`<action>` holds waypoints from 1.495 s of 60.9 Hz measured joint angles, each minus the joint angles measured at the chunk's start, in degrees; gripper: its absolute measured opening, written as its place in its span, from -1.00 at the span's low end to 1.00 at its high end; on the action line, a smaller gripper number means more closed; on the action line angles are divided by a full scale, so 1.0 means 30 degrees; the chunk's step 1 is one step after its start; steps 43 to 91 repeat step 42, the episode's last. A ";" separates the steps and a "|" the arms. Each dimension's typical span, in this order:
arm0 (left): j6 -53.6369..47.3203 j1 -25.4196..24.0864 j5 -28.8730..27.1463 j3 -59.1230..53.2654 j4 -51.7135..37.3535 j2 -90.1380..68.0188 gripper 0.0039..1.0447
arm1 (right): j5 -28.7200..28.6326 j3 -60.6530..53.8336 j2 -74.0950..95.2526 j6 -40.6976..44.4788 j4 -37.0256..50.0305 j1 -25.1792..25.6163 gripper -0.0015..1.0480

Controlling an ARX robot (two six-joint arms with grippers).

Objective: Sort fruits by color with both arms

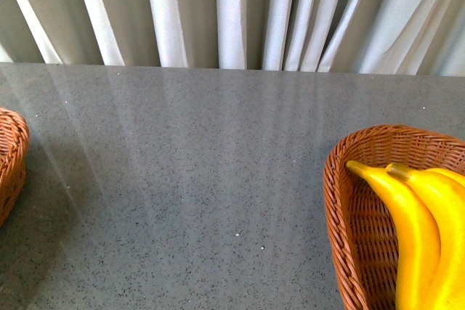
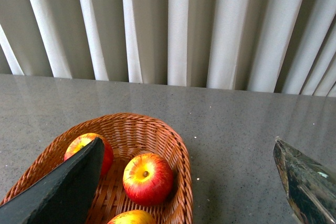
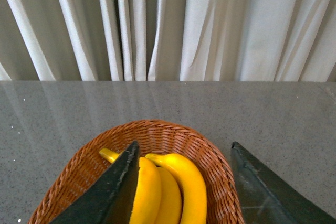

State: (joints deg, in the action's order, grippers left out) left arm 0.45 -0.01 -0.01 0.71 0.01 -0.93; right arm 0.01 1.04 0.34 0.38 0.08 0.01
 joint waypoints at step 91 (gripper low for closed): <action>0.0000 0.0000 0.0000 0.0000 0.0000 0.0000 0.83 | 0.0000 0.0000 0.0000 -0.0051 0.0000 0.0000 0.82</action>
